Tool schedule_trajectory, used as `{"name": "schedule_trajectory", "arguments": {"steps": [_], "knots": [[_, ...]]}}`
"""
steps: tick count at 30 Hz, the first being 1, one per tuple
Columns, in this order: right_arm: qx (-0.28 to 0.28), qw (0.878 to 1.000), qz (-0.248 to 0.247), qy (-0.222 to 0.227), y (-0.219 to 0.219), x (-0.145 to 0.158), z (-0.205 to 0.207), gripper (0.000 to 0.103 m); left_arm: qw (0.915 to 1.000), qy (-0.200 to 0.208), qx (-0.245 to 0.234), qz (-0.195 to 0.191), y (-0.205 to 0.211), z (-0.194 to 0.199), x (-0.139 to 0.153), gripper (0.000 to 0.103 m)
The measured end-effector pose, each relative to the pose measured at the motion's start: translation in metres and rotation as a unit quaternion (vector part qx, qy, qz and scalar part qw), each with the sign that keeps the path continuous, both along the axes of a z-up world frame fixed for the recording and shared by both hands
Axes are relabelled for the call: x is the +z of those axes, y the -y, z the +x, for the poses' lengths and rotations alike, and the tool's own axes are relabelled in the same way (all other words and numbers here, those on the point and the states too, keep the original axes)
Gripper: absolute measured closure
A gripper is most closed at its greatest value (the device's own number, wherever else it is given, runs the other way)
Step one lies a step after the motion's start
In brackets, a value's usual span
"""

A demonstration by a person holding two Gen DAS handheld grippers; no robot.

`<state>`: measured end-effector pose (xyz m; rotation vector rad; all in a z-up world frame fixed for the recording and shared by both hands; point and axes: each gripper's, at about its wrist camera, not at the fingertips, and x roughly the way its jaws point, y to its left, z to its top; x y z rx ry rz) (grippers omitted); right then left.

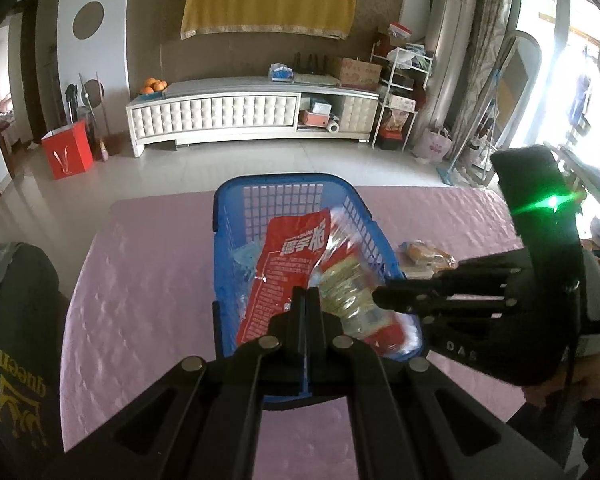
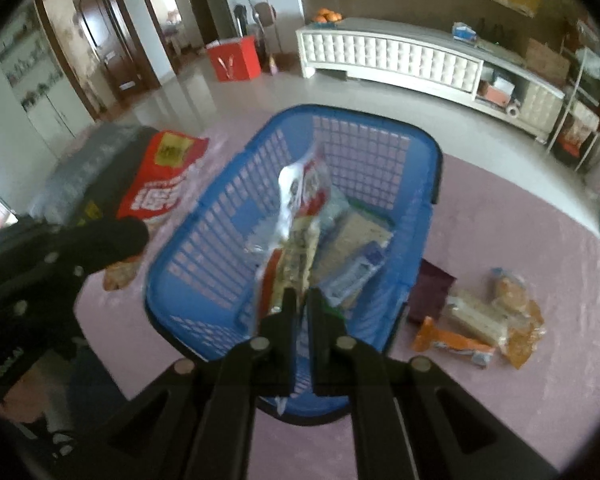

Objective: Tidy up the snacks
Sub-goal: 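Carry both red snack bags over the blue basket, then open the right gripper over the basket while the left gripper releases its red bag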

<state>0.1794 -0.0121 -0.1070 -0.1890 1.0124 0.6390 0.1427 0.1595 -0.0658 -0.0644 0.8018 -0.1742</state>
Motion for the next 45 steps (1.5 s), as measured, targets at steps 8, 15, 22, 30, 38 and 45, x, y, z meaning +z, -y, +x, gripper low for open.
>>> {"name": "schedule_trajectory", "arguments": {"steps": [8,15,22,30,38,45], "knots": [[-0.022,0.999,-0.002,0.041,0.019,0.022,-0.016,0.023,1.0000,0.001,-0.002,0.005,0.008,-0.006,0.007,0.103],[-0.030,0.998,0.004,0.049,0.029,0.034,-0.018,0.023,0.9997,0.012,-0.017,0.014,0.023,-0.012,0.015,0.103],[-0.046,0.998,0.005,0.043,0.043,0.028,-0.017,0.020,0.9995,-0.001,-0.028,0.015,0.039,-0.002,0.005,0.103],[-0.067,0.997,0.006,0.036,0.062,0.014,-0.007,0.016,0.9986,-0.032,-0.042,0.009,0.055,0.016,-0.018,0.103],[-0.077,0.997,-0.001,0.019,0.069,-0.005,0.006,0.015,0.9972,-0.058,-0.046,0.003,0.059,0.034,-0.043,0.103],[-0.093,0.995,0.012,0.016,0.076,-0.015,0.012,0.015,0.9970,-0.067,-0.039,-0.002,0.054,0.043,-0.049,0.098]]}}
